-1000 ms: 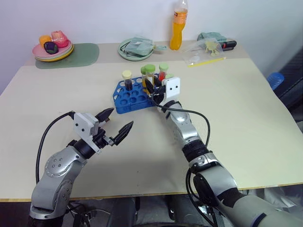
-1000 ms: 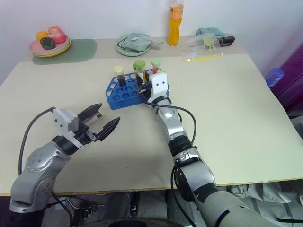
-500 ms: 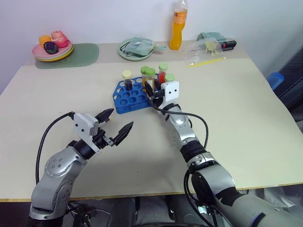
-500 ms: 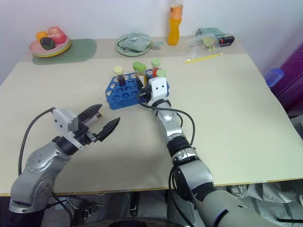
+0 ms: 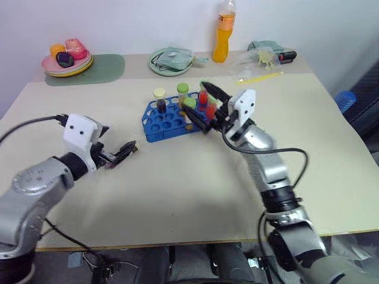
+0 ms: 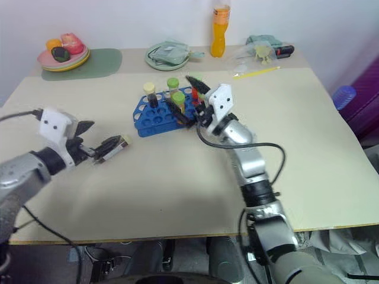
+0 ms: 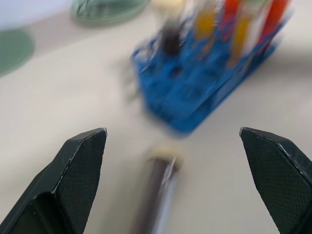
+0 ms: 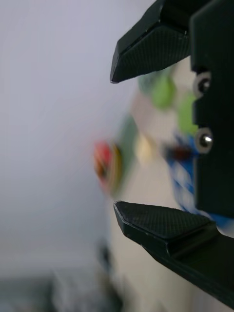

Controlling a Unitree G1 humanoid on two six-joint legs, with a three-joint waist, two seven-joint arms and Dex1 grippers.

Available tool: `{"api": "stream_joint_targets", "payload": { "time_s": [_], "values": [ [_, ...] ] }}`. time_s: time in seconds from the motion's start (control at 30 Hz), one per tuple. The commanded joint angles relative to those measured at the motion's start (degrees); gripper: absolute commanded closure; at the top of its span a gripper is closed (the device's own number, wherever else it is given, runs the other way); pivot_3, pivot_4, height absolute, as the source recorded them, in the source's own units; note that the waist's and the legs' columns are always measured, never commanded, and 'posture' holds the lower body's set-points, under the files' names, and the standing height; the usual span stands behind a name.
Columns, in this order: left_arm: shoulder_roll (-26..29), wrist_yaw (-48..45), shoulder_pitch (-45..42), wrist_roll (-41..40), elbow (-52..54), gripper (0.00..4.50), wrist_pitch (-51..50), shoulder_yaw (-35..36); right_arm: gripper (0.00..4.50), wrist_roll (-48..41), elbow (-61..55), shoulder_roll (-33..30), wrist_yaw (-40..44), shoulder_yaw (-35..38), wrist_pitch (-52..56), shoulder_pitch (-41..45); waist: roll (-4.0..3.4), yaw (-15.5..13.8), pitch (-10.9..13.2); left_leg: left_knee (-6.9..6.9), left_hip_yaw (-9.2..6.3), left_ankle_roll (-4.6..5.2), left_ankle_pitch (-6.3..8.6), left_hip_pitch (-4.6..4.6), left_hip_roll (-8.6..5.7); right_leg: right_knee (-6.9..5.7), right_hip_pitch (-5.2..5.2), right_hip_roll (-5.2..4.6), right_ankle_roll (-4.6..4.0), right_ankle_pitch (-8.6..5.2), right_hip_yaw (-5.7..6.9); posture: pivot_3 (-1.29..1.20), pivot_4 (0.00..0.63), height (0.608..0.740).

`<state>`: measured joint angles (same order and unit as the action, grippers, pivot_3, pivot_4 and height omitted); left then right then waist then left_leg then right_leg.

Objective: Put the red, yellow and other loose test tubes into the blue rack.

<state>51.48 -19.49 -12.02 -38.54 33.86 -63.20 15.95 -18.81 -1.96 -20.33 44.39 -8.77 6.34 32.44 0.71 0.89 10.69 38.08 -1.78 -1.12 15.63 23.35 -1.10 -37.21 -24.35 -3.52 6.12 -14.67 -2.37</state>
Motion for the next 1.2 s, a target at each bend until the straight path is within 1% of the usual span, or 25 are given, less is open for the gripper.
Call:
{"api": "stream_joint_targets", "payload": {
  "time_s": [0.03,0.07,0.13,0.23,0.3,0.4,0.47,0.6,0.73,0.8,0.83,0.97,1.0,1.03,1.13,1.17,1.2],
  "values": [
    [5.3,-3.5,-7.5,-2.3,-5.6,0.0,-12.8,-5.9,0.22,-3.9,-8.4,-8.0,12.7,-2.6,5.3,-2.8,0.0,0.0,0.0,-0.02,0.03,0.0,0.0,-0.03,0.0,0.0,0.02,0.01,0.0,0.0,-0.01,0.0,0.15,0.729],
    [7.9,-5.8,-11.6,-2.2,-8.6,0.0,-16.8,-10.8,0.22,-4.3,-9.5,-10.4,15.0,-3.0,6.5,-3.6,0.06,0.2,0.0,0.0,0.03,0.0,0.0,-0.03,-0.01,0.01,0.03,0.02,0.01,-0.01,0.0,0.0,0.15,0.729],
    [11.0,-8.8,-17.3,-0.6,-13.1,0.0,-19.8,-18.1,0.22,-4.9,-10.5,-12.5,17.0,-3.0,7.6,-4.5,0.1,0.2,0.1,0.01,0.04,0.0,0.0,-0.03,-0.07,0.02,0.04,0.1,0.01,-0.01,0.0,0.0,0.15,0.729],
    [10.4,-11.8,-26.2,4.2,-21.2,0.0,-17.7,-27.4,0.22,-4.3,-10.3,-13.1,17.4,-2.7,8.3,-5.2,0.12,0.3,0.1,-0.01,0.09,0.0,0.0,-0.04,-0.04,0.01,0.01,0.18,0.01,-0.01,-0.04,0.0,0.15,0.729],
    [10.2,-14.6,-29.6,6.7,-24.3,0.0,-15.4,-31.9,0.22,-4.0,-10.4,-13.0,17.5,-2.6,8.4,-5.5,0.12,0.3,0.1,-0.01,0.08,0.0,0.0,-0.02,-0.03,0.01,-0.02,0.23,0.0,-0.02,-0.05,0.0,0.15,0.729],
    [7.3,-22.1,-36.8,11.8,-34.4,0.0,-9.7,-40.9,0.22,-4.1,-12.7,-12.6,16.7,-3.2,9.7,-7.1,0.13,-0.1,0.1,0.0,0.09,-0.02,-0.01,0.04,-0.04,0.02,-0.05,0.22,0.0,-0.02,-0.05,0.0,0.15,0.729],
    [5.2,-26.7,-40.2,14.7,-41.0,0.0,-6.2,-44.5,0.22,-3.7,-13.4,-12.3,16.1,-3.4,10.1,-7.9,0.16,-0.3,0.1,0.05,0.07,-0.06,-0.04,0.08,-0.07,0.02,-0.05,0.21,0.0,-0.02,-0.04,0.0,0.15,0.729],
    [2.0,-33.7,-45.0,21.1,-49.7,0.0,0.1,-50.0,0.22,-2.3,-14.8,-12.4,15.3,-4.0,9.9,-9.8,0.2,-0.2,0.1,0.09,0.1,-0.06,-0.04,0.1,-0.1,0.02,-0.04,0.16,0.0,-0.02,-0.05,0.0,0.15,0.729],
    [0.3,-40.7,-47.9,25.9,-54.7,0.0,3.3,-53.5,0.22,-1.7,-16.3,-12.2,14.2,-4.2,10.3,-11.3,0.21,-0.1,0.1,0.09,0.09,-0.06,-0.04,0.11,-0.09,0.02,-0.05,0.18,0.01,-0.02,-0.04,0.0,0.15,0.729],
    [0.0,-42.9,-48.6,28.3,-56.1,0.53,4.3,-54.5,0.18,-1.6,-16.8,-12.1,13.7,-4.1,10.5,-11.8,0.21,-0.1,0.1,0.1,0.08,-0.05,-0.04,0.11,-0.08,0.01,-0.05,0.18,0.01,-0.02,-0.05,0.0,0.15,0.729],
    [-0.1,-43.8,-48.9,29.3,-56.8,0.87,4.6,-54.7,0.18,-1.5,-16.9,-12.1,13.5,-4.2,10.5,-11.9,0.21,0.0,0.1,0.1,0.09,-0.05,-0.04,0.11,-0.08,0.01,-0.05,0.18,0.01,-0.02,-0.05,0.0,0.15,0.729],
    [-0.5,-46.6,-49.8,32.4,-58.9,2.96,5.6,-54.2,0.18,-1.0,-16.9,-12.0,13.1,-4.4,10.2,-12.2,0.22,0.0,0.1,0.1,0.07,-0.05,-0.03,0.11,-0.07,0.0,-0.06,0.19,0.01,-0.02,-0.05,0.0,0.15,0.729],
    [-0.3,-47.2,-49.9,33.0,-58.9,3.42,5.7,-53.9,0.18,-0.9,-16.8,-11.9,13.0,-4.5,10.2,-12.1,0.22,0.0,0.1,0.1,0.08,-0.05,-0.03,0.11,-0.06,0.0,-0.06,0.19,0.01,-0.02,-0.05,0.0,0.15,0.729],
    [0.1,-47.7,-49.9,33.4,-58.6,3.74,5.6,-53.4,0.18,-0.7,-16.7,-11.7,13.0,-4.6,10.1,-12.1,0.22,0.0,0.1,0.1,0.08,-0.05,-0.04,0.11,-0.06,0.0,-0.06,0.18,0.02,-0.02,-0.05,0.0,0.15,0.729],
    [2.8,-47.9,-48.6,33.8,-55.3,3.75,5.2,-50.3,0.18,-0.3,-16.2,-11.1,12.4,-4.6,10.2,-11.6,0.29,0.1,0.2,0.1,0.06,-0.05,-0.03,0.11,-0.05,-0.01,-0.06,0.18,0.02,-0.02,-0.05,0.0,0.15,0.729],
    [3.9,-47.0,-47.4,33.3,-53.6,3.75,6.0,-47.9,0.18,-0.2,-16.0,-10.9,12.0,-4.4,10.1,-11.7,0.3,0.2,0.2,0.1,0.06,-0.05,-0.03,0.11,-0.04,-0.02,-0.08,0.18,0.02,-0.02,-0.05,0.0,0.15,0.729],
    [4.3,-44.7,-45.3,31.8,-51.3,3.75,8.0,-42.7,0.18,-0.1,-15.7,-10.5,11.3,-4.0,10.1,-11.8,0.3,0.3,0.2,0.1,0.06,-0.05,-0.03,0.11,-0.01,-0.03,-0.1,0.18,0.02,-0.02,-0.05,0.0,0.15,0.729]
  ]
}}
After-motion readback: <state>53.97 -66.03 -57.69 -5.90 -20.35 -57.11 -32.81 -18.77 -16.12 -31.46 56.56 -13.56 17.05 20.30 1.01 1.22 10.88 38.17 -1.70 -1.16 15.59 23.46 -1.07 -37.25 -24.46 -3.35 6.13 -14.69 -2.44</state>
